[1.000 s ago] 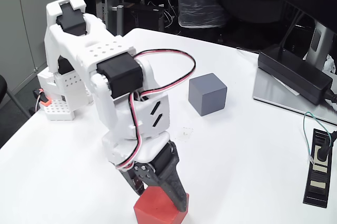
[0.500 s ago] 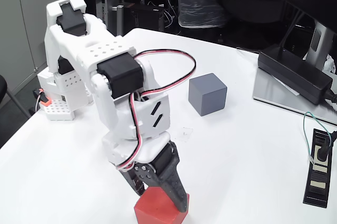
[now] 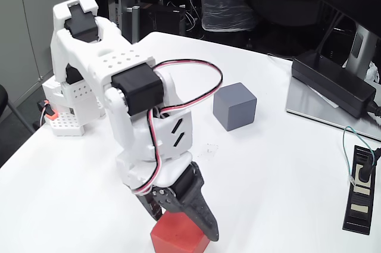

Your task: Stack the three blocks in an ordered color.

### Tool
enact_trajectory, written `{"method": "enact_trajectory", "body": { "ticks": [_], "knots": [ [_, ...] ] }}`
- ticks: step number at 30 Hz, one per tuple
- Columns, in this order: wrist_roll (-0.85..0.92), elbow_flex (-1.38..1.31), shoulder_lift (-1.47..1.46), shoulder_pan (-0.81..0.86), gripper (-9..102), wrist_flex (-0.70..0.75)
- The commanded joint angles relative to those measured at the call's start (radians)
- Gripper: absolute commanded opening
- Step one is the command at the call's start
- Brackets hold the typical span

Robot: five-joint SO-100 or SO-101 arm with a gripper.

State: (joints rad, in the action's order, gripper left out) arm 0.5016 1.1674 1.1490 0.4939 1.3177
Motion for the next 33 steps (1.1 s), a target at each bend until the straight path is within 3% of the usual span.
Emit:
{"method": "enact_trajectory", "body": {
  "ticks": [1,21,33],
  "knots": [
    [0.012,-0.025,0.006,-0.009,38,-0.006],
    [0.081,-0.025,-0.025,0.002,18,0.008],
    [0.081,-0.006,0.176,0.069,18,0.009]
  ]
}}
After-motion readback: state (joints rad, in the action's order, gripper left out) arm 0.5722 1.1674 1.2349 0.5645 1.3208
